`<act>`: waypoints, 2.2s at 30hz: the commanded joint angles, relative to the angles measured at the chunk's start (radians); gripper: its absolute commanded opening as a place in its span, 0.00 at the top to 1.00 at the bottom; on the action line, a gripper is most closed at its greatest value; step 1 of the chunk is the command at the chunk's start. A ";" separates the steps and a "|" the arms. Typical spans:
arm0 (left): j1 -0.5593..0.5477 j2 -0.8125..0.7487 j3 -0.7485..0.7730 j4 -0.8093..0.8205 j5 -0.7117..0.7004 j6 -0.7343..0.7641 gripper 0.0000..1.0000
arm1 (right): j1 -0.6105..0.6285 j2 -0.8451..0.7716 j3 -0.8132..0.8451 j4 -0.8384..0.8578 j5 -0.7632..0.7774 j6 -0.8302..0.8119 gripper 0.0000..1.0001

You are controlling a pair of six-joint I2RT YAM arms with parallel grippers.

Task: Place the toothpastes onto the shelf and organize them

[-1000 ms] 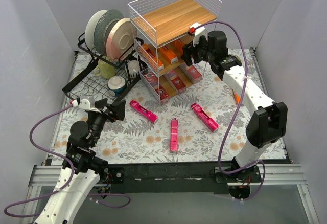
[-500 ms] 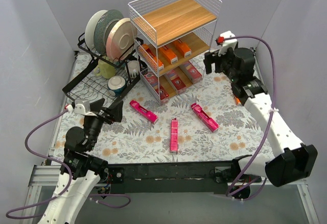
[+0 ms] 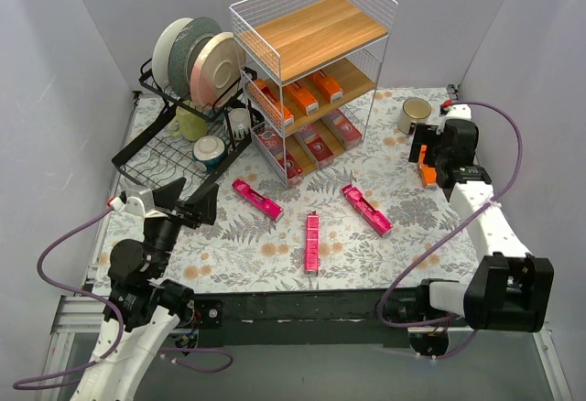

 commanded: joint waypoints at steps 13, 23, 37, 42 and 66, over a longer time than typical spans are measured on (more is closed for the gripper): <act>-0.015 -0.014 0.028 -0.017 -0.018 0.011 0.02 | -0.192 0.364 -0.008 0.090 -0.192 0.024 0.10; -0.015 0.018 0.025 -0.014 -0.013 0.015 0.02 | -0.211 0.455 0.018 0.103 -0.223 -0.018 0.26; -0.015 0.040 0.024 -0.008 -0.003 0.020 0.02 | -0.159 0.463 -0.030 0.125 -0.255 -0.044 0.51; -0.015 0.041 0.024 -0.008 -0.001 0.020 0.02 | -0.070 0.437 -0.038 0.107 -0.221 -0.068 0.54; -0.015 0.050 0.024 -0.007 0.008 0.023 0.02 | 0.097 0.395 -0.185 0.224 -0.212 -0.092 0.34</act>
